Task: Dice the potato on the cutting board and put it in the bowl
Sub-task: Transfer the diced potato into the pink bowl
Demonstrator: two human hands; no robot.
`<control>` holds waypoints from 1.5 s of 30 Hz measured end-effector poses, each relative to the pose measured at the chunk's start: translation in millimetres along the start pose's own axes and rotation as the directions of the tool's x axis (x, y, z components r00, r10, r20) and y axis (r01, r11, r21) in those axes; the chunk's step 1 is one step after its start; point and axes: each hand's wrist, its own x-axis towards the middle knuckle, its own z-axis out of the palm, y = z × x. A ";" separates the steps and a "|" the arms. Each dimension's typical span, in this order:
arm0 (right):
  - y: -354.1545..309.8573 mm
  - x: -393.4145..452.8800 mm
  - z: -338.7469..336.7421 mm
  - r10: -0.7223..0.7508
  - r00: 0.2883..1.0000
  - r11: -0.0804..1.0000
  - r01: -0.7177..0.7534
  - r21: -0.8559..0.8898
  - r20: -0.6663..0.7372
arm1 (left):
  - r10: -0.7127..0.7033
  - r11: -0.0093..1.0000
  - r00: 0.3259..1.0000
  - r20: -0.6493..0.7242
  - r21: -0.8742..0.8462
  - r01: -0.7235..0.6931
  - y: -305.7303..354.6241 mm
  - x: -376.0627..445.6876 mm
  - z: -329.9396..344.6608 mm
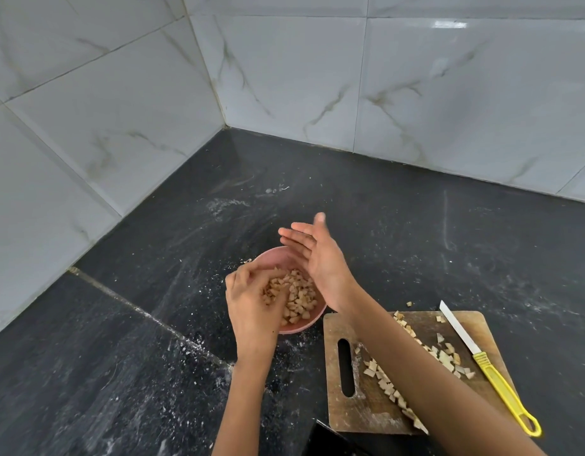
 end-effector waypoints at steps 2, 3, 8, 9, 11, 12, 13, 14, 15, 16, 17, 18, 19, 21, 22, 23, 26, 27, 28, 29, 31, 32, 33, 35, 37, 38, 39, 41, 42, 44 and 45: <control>-1.8 -6.7 -6.2 -0.113 0.994 0.903 0.103 -0.417 0.000 | 0.031 0.999 0.999 0.029 0.043 -0.033 -2.3 0.5 -1.7; -2.8 -9.8 -12.9 -0.174 0.984 0.807 0.155 -0.569 0.021 | 0.025 0.998 0.998 0.056 0.053 -0.028 -2.3 0.7 -2.4; -24.5 -39.6 -53.3 -0.257 0.952 0.467 0.271 -0.842 0.164 | 0.044 0.984 0.984 0.171 0.164 -0.073 -1.9 -1.1 -7.7; -28.7 -49.2 -64.5 -0.244 0.954 0.437 0.268 -0.859 0.174 | 0.058 0.982 0.982 0.180 0.169 -0.089 -1.0 -2.6 -8.3; -34.8 -69.3 -89.9 -0.248 0.959 0.419 0.231 -0.878 0.134 | 0.095 0.976 0.980 0.173 0.178 -0.126 0.4 -5.0 -9.3; -37.6 -79.9 -104.4 -0.280 0.956 0.386 0.198 -0.901 0.090 | 0.111 0.973 0.980 0.167 0.184 -0.142 1.6 -7.2 -8.9; -39.5 -88.4 -119.0 -0.323 0.945 0.338 0.158 -0.928 0.043 | 0.120 0.969 0.979 0.164 0.193 -0.151 2.6 -8.7 -8.7; -41.0 -97.2 -135.0 -0.364 0.932 0.292 0.109 -0.950 -0.005 | 0.126 0.967 0.978 0.168 0.198 -0.158 4.6 -11.4 -6.7; -42.0 -103.8 -147.8 -0.394 0.918 0.254 0.070 -0.965 -0.037 | 0.132 0.966 0.976 0.173 0.198 -0.166 6.3 -13.2 -5.0; -42.0 -109.3 -158.2 -0.412 0.909 0.223 0.039 -0.974 -0.058 | 0.143 0.966 0.974 0.176 0.189 -0.176 8.9 -15.3 -3.7; -42.0 -115.2 -167.5 -0.422 0.904 0.195 0.014 -0.981 -0.072 | 0.161 0.967 0.970 0.182 0.167 -0.192 13.6 -18.8 -0.2; -40.2 -117.5 -172.4 -0.420 0.904 0.176 -0.002 -0.984 -0.077 | 0.184 0.966 0.966 0.183 0.145 -0.212 17.7 -22.3 1.7; -37.9 -120.1 -178.7 -0.415 0.906 0.155 -0.024 -0.988 -0.087 | 0.218 0.962 0.959 0.183 0.125 -0.243 23.9 -28.0 6.1; -30.9 -117.2 -182.6 -0.408 0.909 0.099 -0.048 -0.994 -0.084 | 0.280 0.949 0.944 0.175 0.096 -0.299 33.3 -40.5 13.6; -28.1 -115.3 -184.1 -0.413 0.907 0.080 -0.059 -0.995 -0.087 | 0.300 0.946 0.935 0.187 0.068 -0.317 39.1 -48.0 18.8; -25.8 -111.8 -182.0 -0.418 0.905 0.064 -0.062 -0.996 -0.083 | 0.318 0.943 0.926 0.204 0.037 -0.332 43.6 -55.0 23.4; -23.5 -101.8 -170.1 -0.420 0.906 -0.049 -0.084 -0.995 -0.055 | 0.360 0.932 0.896 0.260 -0.060 -0.358 55.5 -75.3 38.2; -23.4 -98.3 -165.0 -0.403 0.913 -0.085 -0.101 -0.991 -0.058 | 0.363 0.931 0.888 0.282 -0.085 -0.354 57.6 -81.0 42.5; -23.4 -94.5 -159.8 -0.382 0.922 -0.117 -0.121 -0.986 -0.068 | 0.361 0.933 0.882 0.303 -0.101 -0.346 59.1 -85.5 46.1; -22.6 -90.8 -155.4 -0.362 0.929 -0.151 -0.143 -0.978 -0.080 | 0.355 0.935 0.877 0.323 -0.111 -0.338 59.6 -89.5 48.9; -20.6 -83.2 -149.6 -0.328 0.938 -0.212 -0.186 -0.960 -0.109 | 0.350 0.937 0.868 0.353 -0.123 -0.328 59.9 -95.2 52.9; -19.7 -80.3 -147.8 -0.316 0.941 -0.228 -0.202 -0.953 -0.124 | 0.345 0.939 0.865 0.364 -0.126 -0.321 59.6 -97.3 53.9; -19.8 -77.9 -145.6 -0.304 0.942 -0.235 -0.217 -0.947 -0.140 | 0.337 0.941 0.865 0.372 -0.128 -0.312 59.1 -98.5 54.5; -22.0 -76.7 -142.7 -0.299 0.942 -0.223 -0.226 -0.948 -0.154 | 0.318 0.948 0.866 0.385 -0.128 -0.292 56.7 -99.7 54.6; -28.1 -81.7 -144.5 -0.316 0.937 -0.137 -0.199 -0.970 -0.148 | 0.305 0.952 0.866 0.397 -0.133 -0.274 53.5 -100.9 54.1; -32.8 -86.5 -147.9 -0.309 0.939 -0.065 -0.177 -0.982 -0.148 | 0.294 0.956 0.867 0.401 -0.134 -0.262 52.1 -100.8 53.6; -37.5 -93.4 -153.1 -0.285 0.947 0.004 -0.152 -0.988 -0.147 | 0.278 0.960 0.870 0.407 -0.133 -0.245 50.6 -100.8 52.8; -45.5 -112.4 -162.0 -0.195 0.971 0.089 -0.121 -0.989 -0.137 | 0.248 0.969 0.872 0.422 -0.127 -0.214 46.6 -99.7 49.9; -47.4 -123.7 -165.6 -0.141 0.980 0.114 -0.122 -0.986 -0.138 | 0.235 0.972 0.870 0.432 -0.123 -0.202 43.9 -99.8 48.8; -47.3 -146.2 -171.2 -0.097 0.983 0.196 -0.136 -0.971 -0.158 | 0.214 0.977 0.854 0.474 -0.113 -0.183 40.0 -100.4 46.4; -45.3 -156.8 -174.1 -0.114 0.978 0.246 -0.142 -0.959 -0.175 | 0.210 0.978 0.841 0.500 -0.106 -0.181 39.2 -101.9 45.7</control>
